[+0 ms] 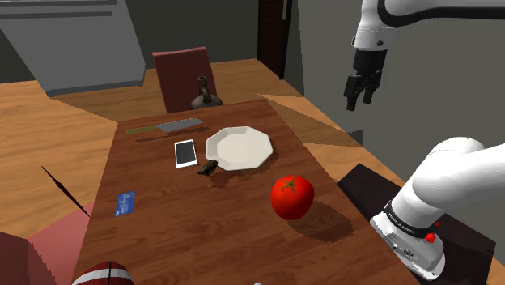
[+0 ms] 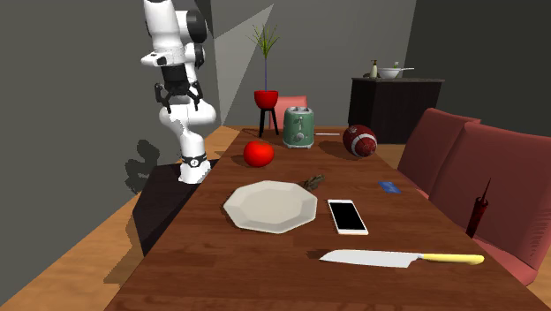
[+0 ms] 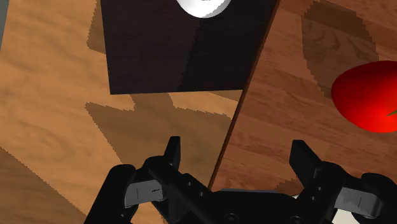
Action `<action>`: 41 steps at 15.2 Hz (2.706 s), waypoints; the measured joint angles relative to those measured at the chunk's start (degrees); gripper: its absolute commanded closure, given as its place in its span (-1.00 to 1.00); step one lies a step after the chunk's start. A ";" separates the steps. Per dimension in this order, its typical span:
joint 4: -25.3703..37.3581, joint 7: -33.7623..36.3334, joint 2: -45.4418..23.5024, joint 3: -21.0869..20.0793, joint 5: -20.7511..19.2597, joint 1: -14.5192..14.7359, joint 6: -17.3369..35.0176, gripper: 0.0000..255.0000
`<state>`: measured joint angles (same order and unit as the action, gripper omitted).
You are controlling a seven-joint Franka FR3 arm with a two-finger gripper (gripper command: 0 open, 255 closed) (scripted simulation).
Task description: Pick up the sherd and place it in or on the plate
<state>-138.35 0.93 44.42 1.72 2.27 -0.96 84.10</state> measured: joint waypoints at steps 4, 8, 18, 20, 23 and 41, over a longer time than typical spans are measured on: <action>-1.35 5.37 0.75 -3.32 2.59 0.16 1.11 -1.00; -2.05 15.46 -0.15 -9.59 7.34 0.44 3.84 -1.00; 1.15 41.33 -10.54 -26.18 16.02 -0.63 14.88 -1.00; 2.95 46.81 -14.00 -29.74 16.61 -1.34 17.40 -1.00; 6.62 54.67 -19.98 -34.31 15.80 -3.16 20.62 -1.00; 43.48 109.78 -70.64 -42.38 -16.91 3.95 26.38 -1.00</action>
<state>-94.88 110.71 -26.22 -40.66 -14.64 3.00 110.48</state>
